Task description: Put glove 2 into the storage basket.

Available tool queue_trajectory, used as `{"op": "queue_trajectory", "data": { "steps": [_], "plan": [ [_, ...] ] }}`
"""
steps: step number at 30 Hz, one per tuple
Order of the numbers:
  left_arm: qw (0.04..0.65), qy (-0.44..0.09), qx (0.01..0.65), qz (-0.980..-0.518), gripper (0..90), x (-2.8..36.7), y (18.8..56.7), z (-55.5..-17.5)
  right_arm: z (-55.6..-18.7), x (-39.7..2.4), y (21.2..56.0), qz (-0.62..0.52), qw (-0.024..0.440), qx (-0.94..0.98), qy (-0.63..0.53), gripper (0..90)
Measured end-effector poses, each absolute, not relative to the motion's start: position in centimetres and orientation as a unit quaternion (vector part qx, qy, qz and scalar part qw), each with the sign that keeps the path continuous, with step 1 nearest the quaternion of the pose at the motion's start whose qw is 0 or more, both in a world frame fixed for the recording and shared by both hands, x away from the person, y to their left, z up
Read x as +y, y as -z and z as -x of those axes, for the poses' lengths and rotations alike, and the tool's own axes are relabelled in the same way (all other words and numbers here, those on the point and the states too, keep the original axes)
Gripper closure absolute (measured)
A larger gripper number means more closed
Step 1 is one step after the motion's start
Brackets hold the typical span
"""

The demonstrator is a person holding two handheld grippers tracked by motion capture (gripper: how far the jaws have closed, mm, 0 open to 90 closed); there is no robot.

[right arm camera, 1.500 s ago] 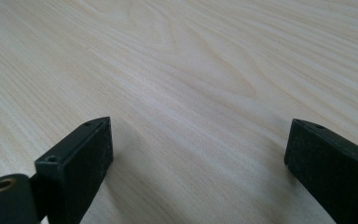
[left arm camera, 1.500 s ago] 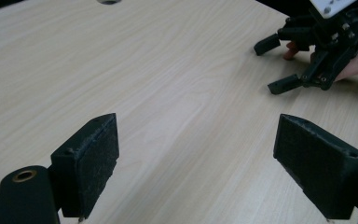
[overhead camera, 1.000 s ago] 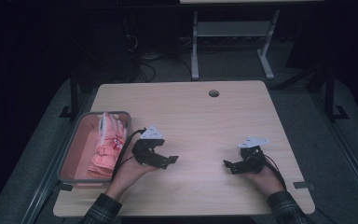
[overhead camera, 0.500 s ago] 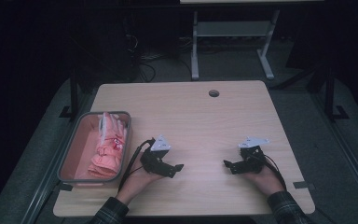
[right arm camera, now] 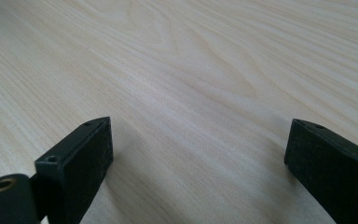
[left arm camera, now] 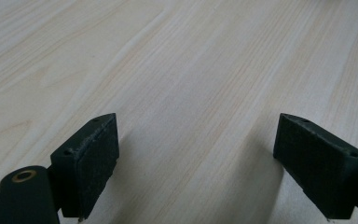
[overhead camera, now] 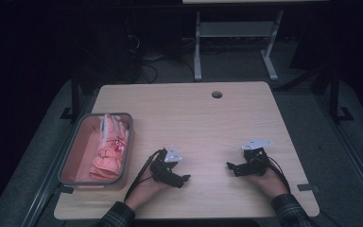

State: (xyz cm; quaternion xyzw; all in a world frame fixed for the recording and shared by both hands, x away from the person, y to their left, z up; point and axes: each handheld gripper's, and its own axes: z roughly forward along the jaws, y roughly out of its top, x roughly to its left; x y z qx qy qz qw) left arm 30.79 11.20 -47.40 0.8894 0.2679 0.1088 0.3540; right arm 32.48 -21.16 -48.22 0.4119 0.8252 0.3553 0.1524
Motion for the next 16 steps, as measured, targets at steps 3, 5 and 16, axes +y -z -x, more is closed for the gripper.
{"op": "queue_trajectory", "data": {
  "steps": [3, 5, 16],
  "plan": [
    [0.373, -0.109, 0.258, -0.884, 12.7, 11.29, 47.78, -30.65, -32.49, -21.17, 48.23, -0.41, 0.153, 0.826, -0.355, 7.2],
    [0.375, -0.107, 0.256, -0.885, 12.6, 11.28, 47.79, -30.62, -32.49, -21.18, 48.24, -0.41, 0.154, 0.826, -0.355, 7.2],
    [0.377, -0.105, 0.253, -0.885, 12.6, 11.23, 47.82, -30.57, -32.47, -21.17, 48.23, -0.41, 0.154, 0.826, -0.355, 7.2]
  ]
}}
